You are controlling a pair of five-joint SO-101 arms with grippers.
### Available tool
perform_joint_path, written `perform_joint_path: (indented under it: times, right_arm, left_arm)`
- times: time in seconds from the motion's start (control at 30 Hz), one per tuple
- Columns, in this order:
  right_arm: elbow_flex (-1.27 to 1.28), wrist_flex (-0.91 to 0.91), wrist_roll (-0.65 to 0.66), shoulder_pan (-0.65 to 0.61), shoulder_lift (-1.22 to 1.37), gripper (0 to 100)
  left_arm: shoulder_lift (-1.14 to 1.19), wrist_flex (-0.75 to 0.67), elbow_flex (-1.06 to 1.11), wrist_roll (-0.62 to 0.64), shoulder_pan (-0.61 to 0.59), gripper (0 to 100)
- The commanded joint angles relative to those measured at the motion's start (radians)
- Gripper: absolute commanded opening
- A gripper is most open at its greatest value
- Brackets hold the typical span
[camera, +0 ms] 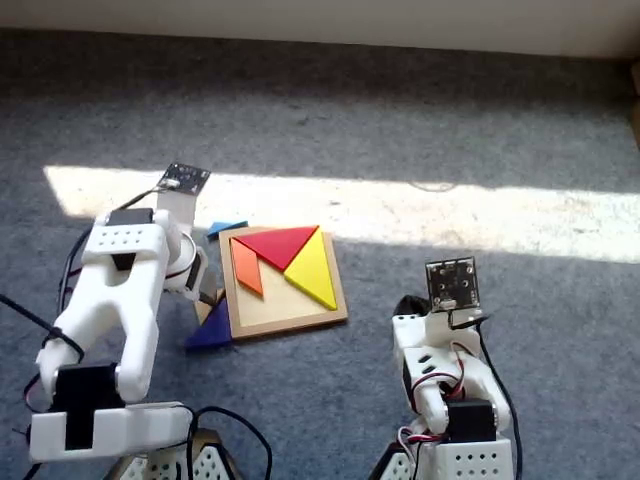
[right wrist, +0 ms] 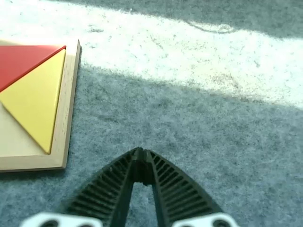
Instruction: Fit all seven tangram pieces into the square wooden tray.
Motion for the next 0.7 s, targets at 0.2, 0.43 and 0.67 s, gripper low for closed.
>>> perform_joint_path:
  times: [0.2, 0.43, 0.67]
  right_arm:
    - [0.151, -0.022, 0.009, 0.005, -0.01, 0.9]
    - [0.151, -0.022, 0.009, 0.005, -0.01, 0.9]
    - [0.151, -0.022, 0.009, 0.005, -0.01, 0.9]
  left_arm:
    - [0.093, -0.002, -0.371, -0.014, 0.024, 23]
    - [0.323, 0.057, -0.627, -0.02, 0.085, 24]
    - [0.539, 0.164, -0.898, -0.017, 0.143, 24]
